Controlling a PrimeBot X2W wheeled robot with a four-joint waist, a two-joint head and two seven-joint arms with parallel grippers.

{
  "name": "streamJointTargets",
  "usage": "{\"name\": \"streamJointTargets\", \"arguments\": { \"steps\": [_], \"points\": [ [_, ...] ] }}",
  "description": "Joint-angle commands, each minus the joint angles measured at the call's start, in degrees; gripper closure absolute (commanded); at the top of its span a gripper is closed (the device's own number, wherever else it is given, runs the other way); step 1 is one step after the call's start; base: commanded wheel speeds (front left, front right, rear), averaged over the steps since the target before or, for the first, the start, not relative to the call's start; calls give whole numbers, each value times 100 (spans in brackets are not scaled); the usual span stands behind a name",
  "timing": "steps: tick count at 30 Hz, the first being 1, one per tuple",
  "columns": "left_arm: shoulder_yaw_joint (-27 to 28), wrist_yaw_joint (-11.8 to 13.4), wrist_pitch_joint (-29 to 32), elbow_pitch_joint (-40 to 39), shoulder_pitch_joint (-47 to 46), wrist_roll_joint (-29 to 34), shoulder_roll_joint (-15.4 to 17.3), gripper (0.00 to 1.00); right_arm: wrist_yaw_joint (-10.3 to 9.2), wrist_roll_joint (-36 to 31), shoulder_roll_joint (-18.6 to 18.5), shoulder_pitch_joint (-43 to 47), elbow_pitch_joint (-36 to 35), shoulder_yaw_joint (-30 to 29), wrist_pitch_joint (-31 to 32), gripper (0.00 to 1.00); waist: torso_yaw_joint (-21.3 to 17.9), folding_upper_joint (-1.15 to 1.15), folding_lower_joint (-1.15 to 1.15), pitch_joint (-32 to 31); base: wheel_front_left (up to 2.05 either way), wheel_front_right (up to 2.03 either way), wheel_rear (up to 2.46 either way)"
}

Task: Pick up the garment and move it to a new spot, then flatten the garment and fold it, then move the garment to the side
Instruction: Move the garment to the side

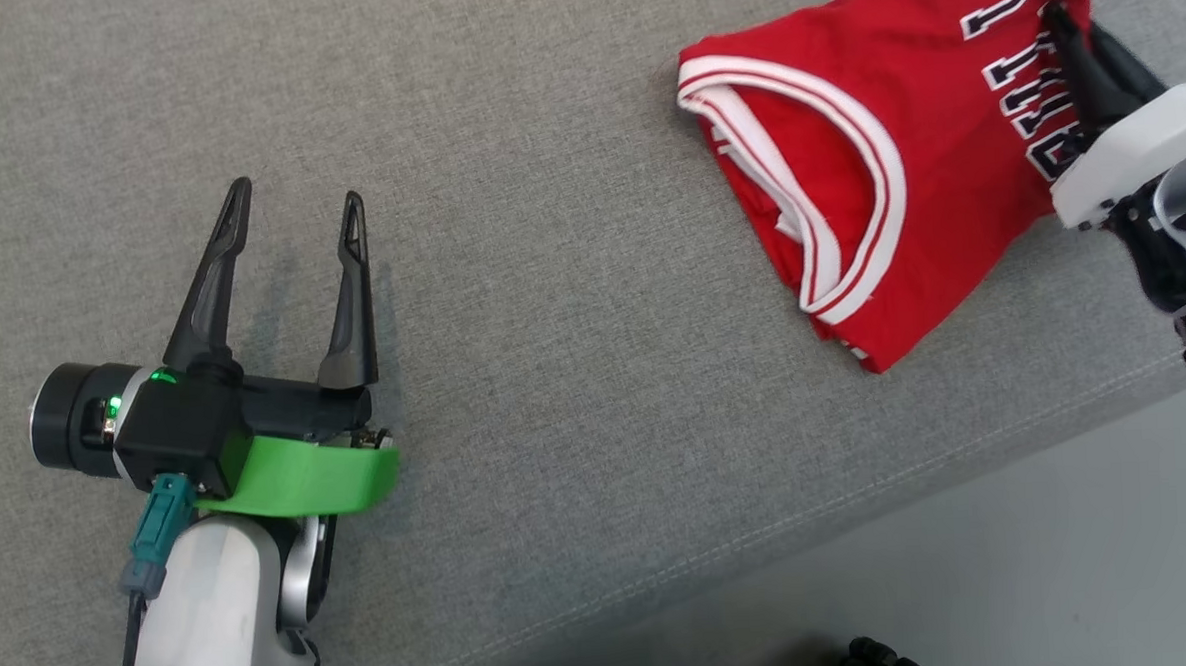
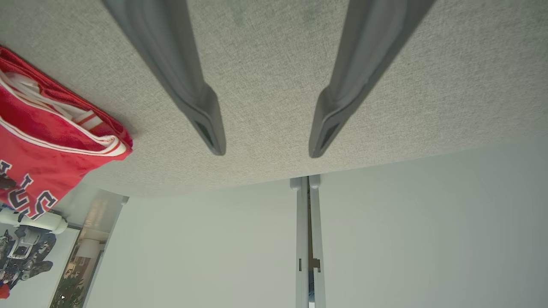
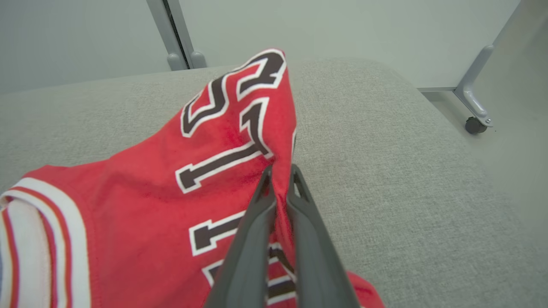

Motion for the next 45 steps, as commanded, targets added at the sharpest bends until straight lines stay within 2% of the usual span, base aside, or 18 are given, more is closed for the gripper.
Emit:
{"name": "streamJointTargets", "arguments": {
  "steps": [1, 9, 11, 13, 20, 21, 22, 23, 28, 34, 37, 40, 45],
  "points": [
    [-38, -12, 11, -73, -147, 59, 33, 0, -11, 77, -101, -149, 127, -39, -43, 100, 173, 0, -1, 311, 0, 0, 0],
    [-225, -74, 60, -424, -332, 140, 60, 0, -11, 435, -604, -595, 771, -488, -142, 100, 286, 0, -1, 708, 0, 0, 0],
    [-256, -81, 82, -480, -377, 166, 76, 0, -11, 354, -742, -682, 867, -596, -165, 100, 303, 0, -1, 795, 0, 0, 0],
    [-269, -96, 84, -511, -398, 169, 84, 0, -11, 320, -767, -717, 824, -655, -169, 100, 316, 0, -1, 834, 0, 0, 0],
    [-329, -121, 165, -636, -523, 214, 162, 0, -11, -102, -788, -642, 753, -1521, -159, 100, 380, 0, -1, 1104, 0, 0, 0],
    [-334, -114, 170, -640, -520, 219, 170, 0, -11, -200, -763, -623, 870, -1676, -159, 76, 389, 0, -1, 1123, 0, 0, 0],
    [-337, -104, 171, -645, -529, 218, 172, 0, -11, -266, -703, -602, 943, -1786, -160, 11, 397, 0, -1, 1136, 0, 0, 0],
    [-340, -90, 171, -651, -535, 214, 171, 0, -7, -345, -652, -615, 915, -1915, -160, 0, 403, 0, -1, 1149, 0, 0, 0],
    [-318, -50, 148, -616, -534, 170, 202, 0, -9, -808, -554, -455, 906, -2474, -160, 0, 393, 0, -1, 1159, 0, 0, 0],
    [-272, -18, 81, -476, -502, 91, 203, 0, -9, -1534, -386, -114, 280, -3169, -160, 0, 384, 0, -1, 937, 0, 0, 0],
    [-214, 34, 1, -334, -406, 38, 195, 0, -9, -1999, -136, 185, -219, -3553, -160, 0, 418, 0, -1, 698, 0, 0, 0],
    [-169, 78, -85, -173, -304, -46, 175, 0, -10, -2498, 317, 745, -1017, -3997, -160, 0, 519, 0, -1, 354, 0, 0, 0],
    [-13, 178, -186, -26, -146, -152, 180, 0, -9, -2962, 874, 1455, -1953, -4192, -160, 0, 654, 0, -1, -44, 0, 0, 0]
  ]
}}
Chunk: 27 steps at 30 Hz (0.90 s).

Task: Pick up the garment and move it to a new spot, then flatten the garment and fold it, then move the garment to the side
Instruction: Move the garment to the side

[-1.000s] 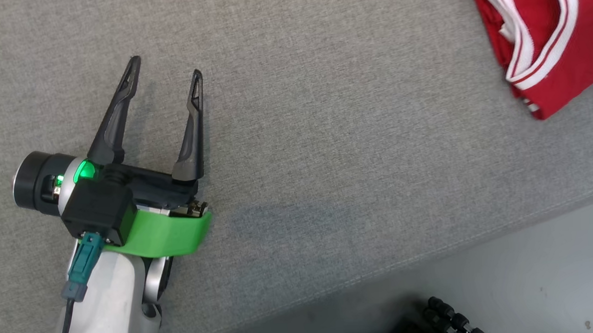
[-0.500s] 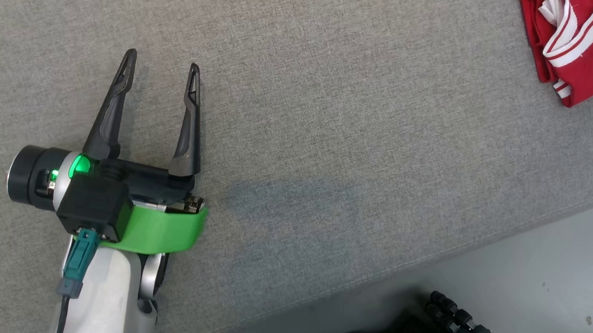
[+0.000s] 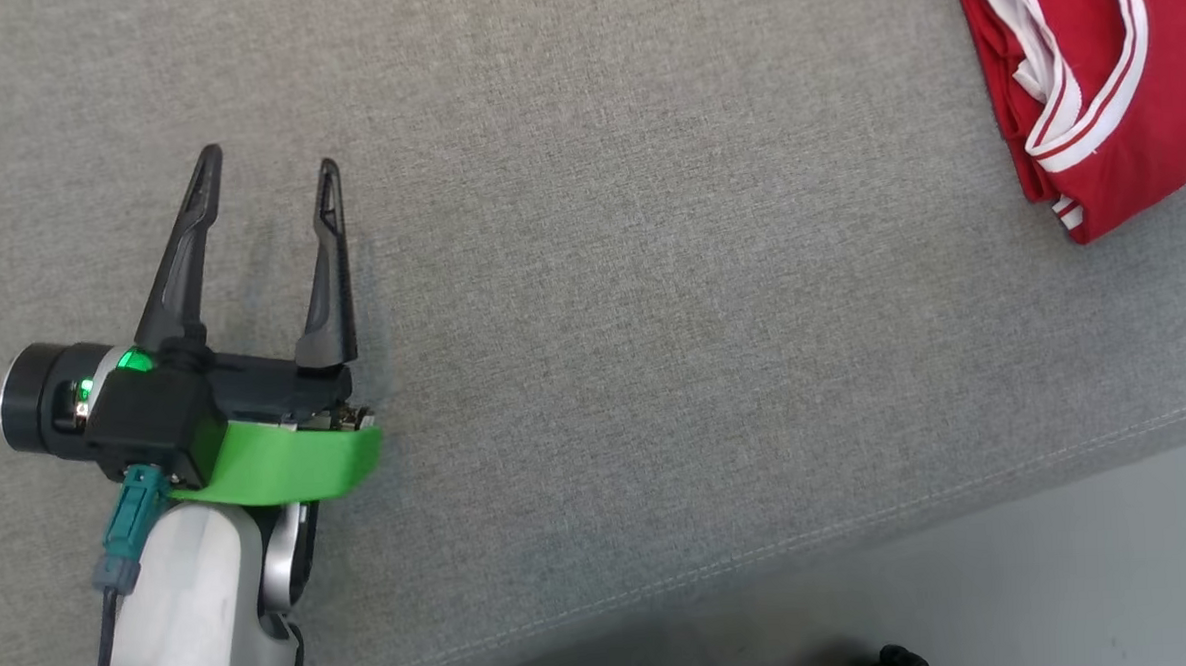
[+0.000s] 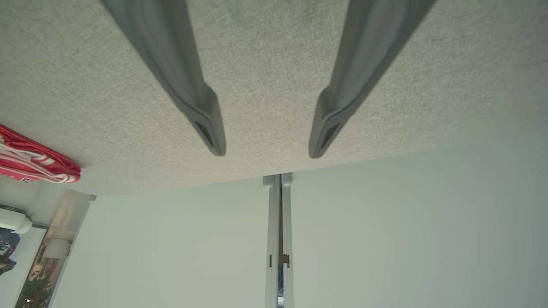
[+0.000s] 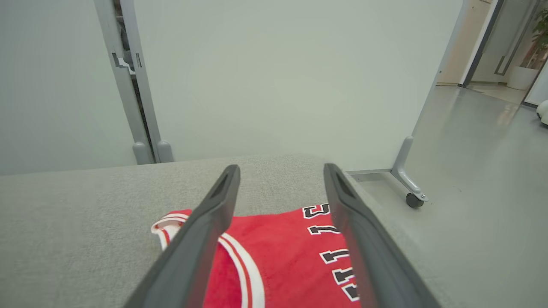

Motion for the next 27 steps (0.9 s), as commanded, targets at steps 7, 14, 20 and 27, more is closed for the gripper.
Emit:
{"name": "streamJointTargets", "arguments": {
  "steps": [7, 14, 20, 27],
  "points": [
    [184, 97, -106, 267, 436, -207, 3, 0, -5, -519, 805, 1103, -1073, 174, -14, 0, 385, 0, 0, -916, 0, 0, 0],
    [285, 117, -139, 427, 701, -336, -29, 0, -5, -747, 1226, 1715, -1457, 525, -15, 0, 541, 0, 0, -1295, 0, 0, 0],
    [404, 116, -147, 579, 1030, -419, -35, 0, -4, -883, 1468, 2263, -1447, 730, -15, 0, 609, 0, 0, -1759, 0, 0, 0],
    [380, 55, -152, 659, 1449, -399, -74, 0, -5, -989, 1625, 2885, -1481, 773, 111, 0, 682, 0, 0, -2268, 0, 0, 0]
  ]
}}
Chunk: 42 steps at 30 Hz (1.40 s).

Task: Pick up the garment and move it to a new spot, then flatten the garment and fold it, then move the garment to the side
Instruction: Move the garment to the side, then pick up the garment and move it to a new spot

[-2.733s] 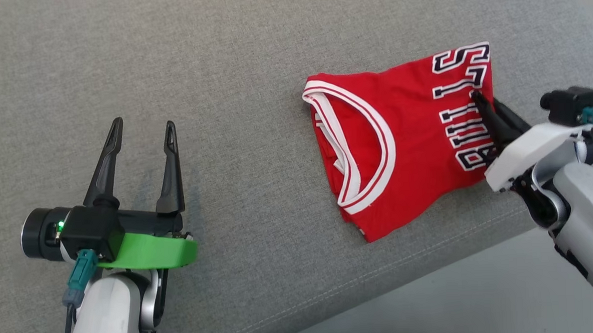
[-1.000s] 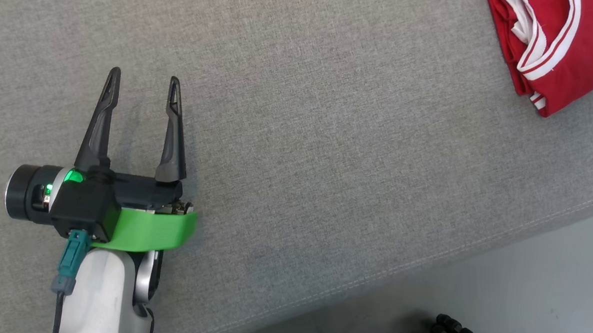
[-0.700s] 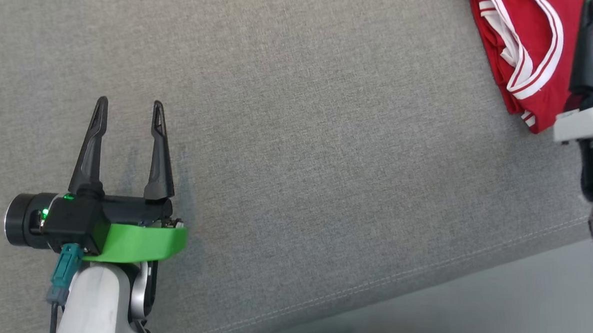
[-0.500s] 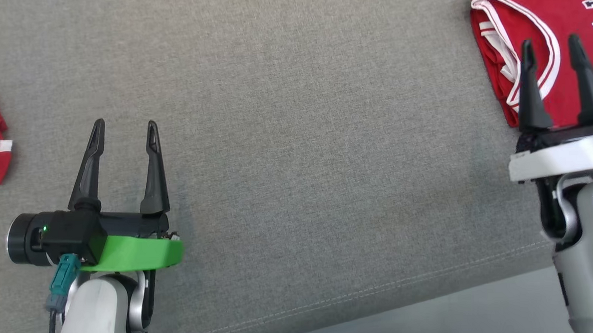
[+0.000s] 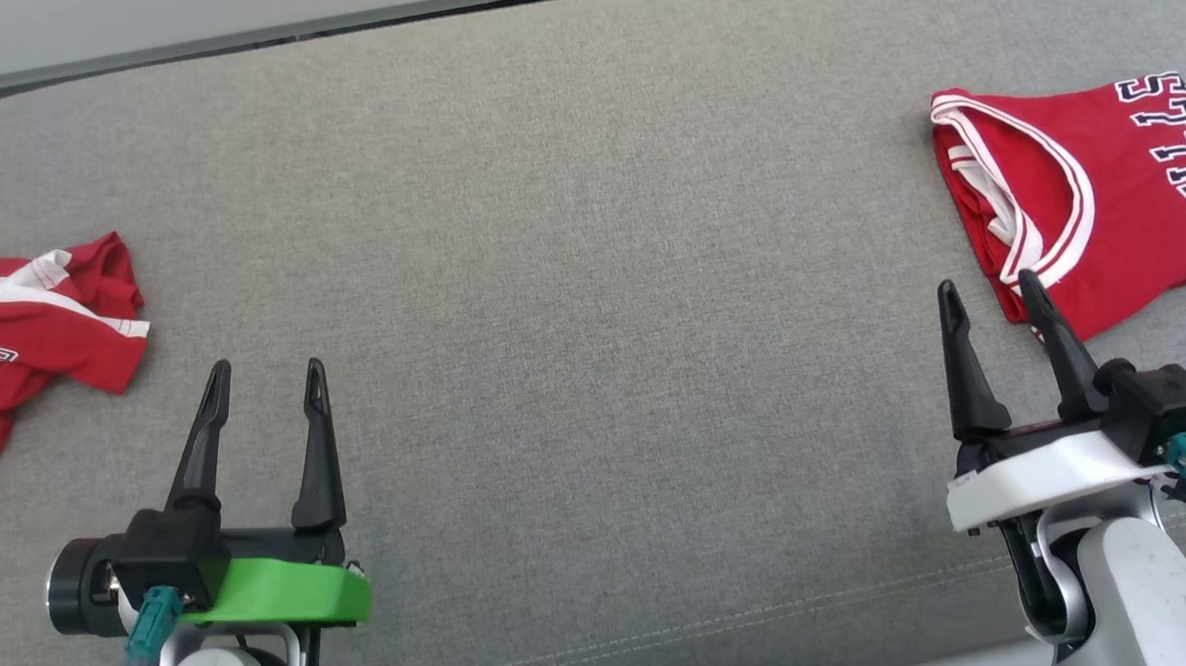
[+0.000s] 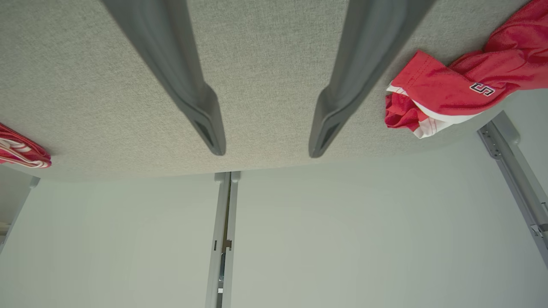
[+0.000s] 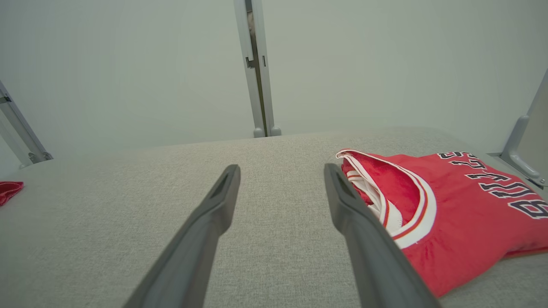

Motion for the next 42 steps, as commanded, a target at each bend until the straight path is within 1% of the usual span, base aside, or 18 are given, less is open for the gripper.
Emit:
{"name": "streamJointTargets", "arguments": {
  "steps": [1, 9, 16, 24, 42],
  "points": [
    [5, -8, -25, 10, 120, 15, -22, 0, -3, -53, 8, 134, -54, -2, 32, 0, 117, 0, 0, -314, 0, 0, 0],
    [9, 74, -25, 176, 431, -39, -145, 0, -3, -94, 72, 678, -242, -98, 218, 0, 233, 0, 0, -665, 0, 0, 0],
    [16, 39, -22, 264, 649, -40, -153, 0, -3, -135, 170, 1033, -426, -231, 368, 0, 246, 0, 0, -903, 0, 0, 0],
    [-10, 9, -22, 307, 642, 3, -136, 0, -3, -150, 212, 1130, -594, -272, 467, 0, 263, 0, 0, -965, 0, 0, 0],
    [-13, 38, -23, 379, 562, -6, -156, 0, -3, -106, 259, 1199, -650, -234, 464, 0, 256, 0, 0, -997, 0, 0, 0]
  ]
}}
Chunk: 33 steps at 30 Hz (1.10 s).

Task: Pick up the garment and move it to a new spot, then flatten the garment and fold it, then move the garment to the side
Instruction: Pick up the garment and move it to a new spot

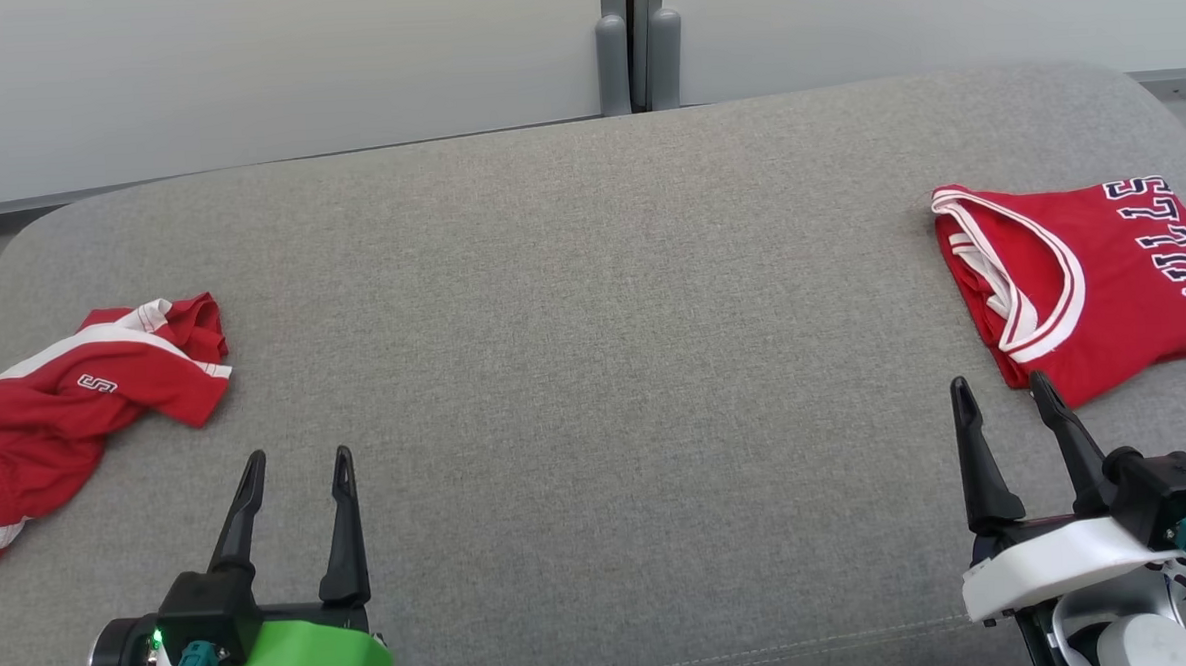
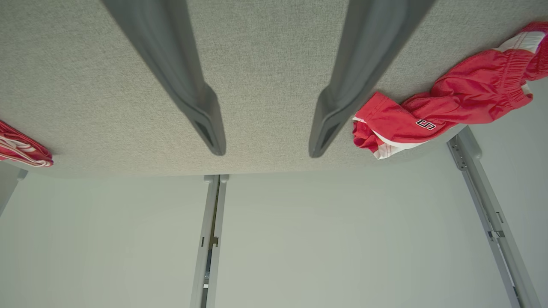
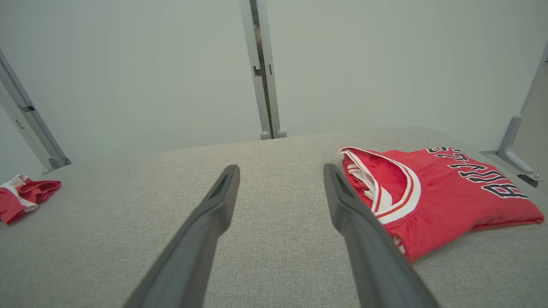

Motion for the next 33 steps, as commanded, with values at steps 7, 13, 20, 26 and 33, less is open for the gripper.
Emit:
{"name": "streamJointTargets", "arguments": {
  "steps": [7, 13, 20, 26, 33],
  "points": [
    [-7, 7, -16, 21, -92, 22, -21, 0, -3, 41, 8, 101, -38, -49, -26, 0, 85, 0, 1, -19, 0, 0, 0],
    [3, 31, -16, 23, -142, 32, -28, 0, -3, 58, 31, 194, -69, -103, -33, 0, 404, 0, 1, -67, 0, 0, 0],
    [69, 69, -16, -38, -121, -27, -47, 0, -3, 9, 45, 207, -150, -66, 37, 0, 1239, 0, 1, -58, 0, 0, 0],
    [106, 90, -16, -44, -54, -50, -87, 0, -3, -7, 48, 215, -177, -25, 87, 0, 1881, 0, 1, -93, 0, 0, 0],
    [156, 108, -15, -58, 22, -51, -109, 0, -3, 16, 59, 216, -205, 31, 138, 0, 2391, 0, 1, -110, 0, 0, 0]
  ]
}}
